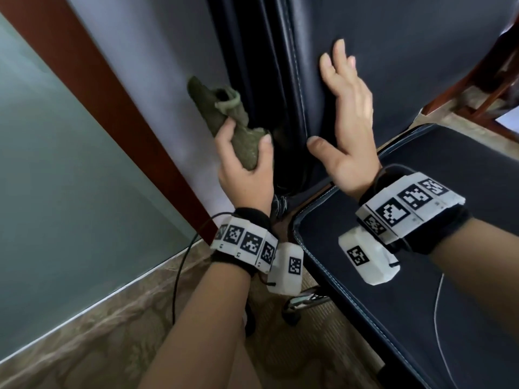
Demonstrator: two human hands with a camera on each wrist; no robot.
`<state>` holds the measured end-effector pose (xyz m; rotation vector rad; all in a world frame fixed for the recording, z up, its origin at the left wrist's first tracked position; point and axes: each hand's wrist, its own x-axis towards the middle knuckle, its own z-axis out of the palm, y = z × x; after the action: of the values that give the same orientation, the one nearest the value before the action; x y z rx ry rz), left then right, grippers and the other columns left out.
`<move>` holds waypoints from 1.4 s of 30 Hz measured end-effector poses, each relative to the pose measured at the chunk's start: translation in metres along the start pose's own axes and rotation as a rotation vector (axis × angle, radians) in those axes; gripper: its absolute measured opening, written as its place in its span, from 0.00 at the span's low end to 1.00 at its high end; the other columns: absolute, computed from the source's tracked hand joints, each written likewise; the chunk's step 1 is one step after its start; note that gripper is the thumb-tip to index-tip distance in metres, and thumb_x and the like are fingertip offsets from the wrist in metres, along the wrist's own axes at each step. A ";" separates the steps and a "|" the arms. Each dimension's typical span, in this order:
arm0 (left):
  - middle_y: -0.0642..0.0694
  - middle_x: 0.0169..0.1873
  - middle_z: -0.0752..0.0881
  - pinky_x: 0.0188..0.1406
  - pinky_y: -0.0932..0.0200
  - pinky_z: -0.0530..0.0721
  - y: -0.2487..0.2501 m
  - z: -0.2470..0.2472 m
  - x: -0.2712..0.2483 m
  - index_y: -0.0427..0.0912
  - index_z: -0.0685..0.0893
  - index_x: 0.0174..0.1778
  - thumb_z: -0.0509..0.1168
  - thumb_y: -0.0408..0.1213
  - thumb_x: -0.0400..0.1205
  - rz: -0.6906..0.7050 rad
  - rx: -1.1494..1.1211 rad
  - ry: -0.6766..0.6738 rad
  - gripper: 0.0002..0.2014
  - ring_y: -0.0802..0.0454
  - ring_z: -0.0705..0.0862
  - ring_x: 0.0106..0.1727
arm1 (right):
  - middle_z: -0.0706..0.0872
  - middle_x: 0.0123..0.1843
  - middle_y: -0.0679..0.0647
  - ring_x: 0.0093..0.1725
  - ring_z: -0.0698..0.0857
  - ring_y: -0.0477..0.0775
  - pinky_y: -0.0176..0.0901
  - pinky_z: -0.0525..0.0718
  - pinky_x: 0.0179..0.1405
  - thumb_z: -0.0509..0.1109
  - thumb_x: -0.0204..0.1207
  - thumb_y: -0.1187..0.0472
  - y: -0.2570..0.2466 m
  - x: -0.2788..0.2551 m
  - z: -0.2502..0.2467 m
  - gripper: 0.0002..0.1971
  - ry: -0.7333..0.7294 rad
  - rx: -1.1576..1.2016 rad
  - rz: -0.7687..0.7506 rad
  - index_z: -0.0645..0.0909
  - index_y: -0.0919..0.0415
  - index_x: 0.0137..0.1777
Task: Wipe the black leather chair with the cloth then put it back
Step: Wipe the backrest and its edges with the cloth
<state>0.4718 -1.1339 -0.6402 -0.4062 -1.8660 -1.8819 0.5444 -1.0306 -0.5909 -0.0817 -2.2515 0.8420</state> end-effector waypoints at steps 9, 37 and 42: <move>0.56 0.40 0.80 0.43 0.67 0.77 -0.039 -0.012 -0.031 0.41 0.76 0.64 0.73 0.37 0.75 -0.161 0.238 -0.187 0.22 0.55 0.82 0.43 | 0.51 0.82 0.69 0.81 0.48 0.70 0.74 0.49 0.75 0.66 0.55 0.67 0.003 0.006 -0.002 0.48 -0.030 -0.051 0.014 0.54 0.65 0.79; 0.72 0.42 0.76 0.45 0.73 0.75 -0.016 0.001 -0.008 0.42 0.75 0.66 0.70 0.42 0.75 -0.099 0.133 -0.062 0.24 0.72 0.79 0.44 | 0.51 0.82 0.67 0.81 0.49 0.68 0.74 0.50 0.75 0.66 0.54 0.68 0.002 0.006 -0.001 0.49 -0.007 -0.060 0.011 0.52 0.61 0.79; 0.56 0.43 0.81 0.46 0.58 0.80 -0.034 -0.003 -0.029 0.42 0.73 0.68 0.70 0.44 0.78 -0.154 0.287 -0.124 0.24 0.54 0.82 0.44 | 0.51 0.81 0.70 0.80 0.49 0.71 0.76 0.50 0.74 0.66 0.54 0.68 0.001 0.006 0.001 0.48 0.001 -0.062 0.000 0.54 0.66 0.79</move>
<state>0.4797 -1.1345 -0.6843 -0.2954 -2.2686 -1.6781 0.5392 -1.0293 -0.5886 -0.1117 -2.2766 0.7718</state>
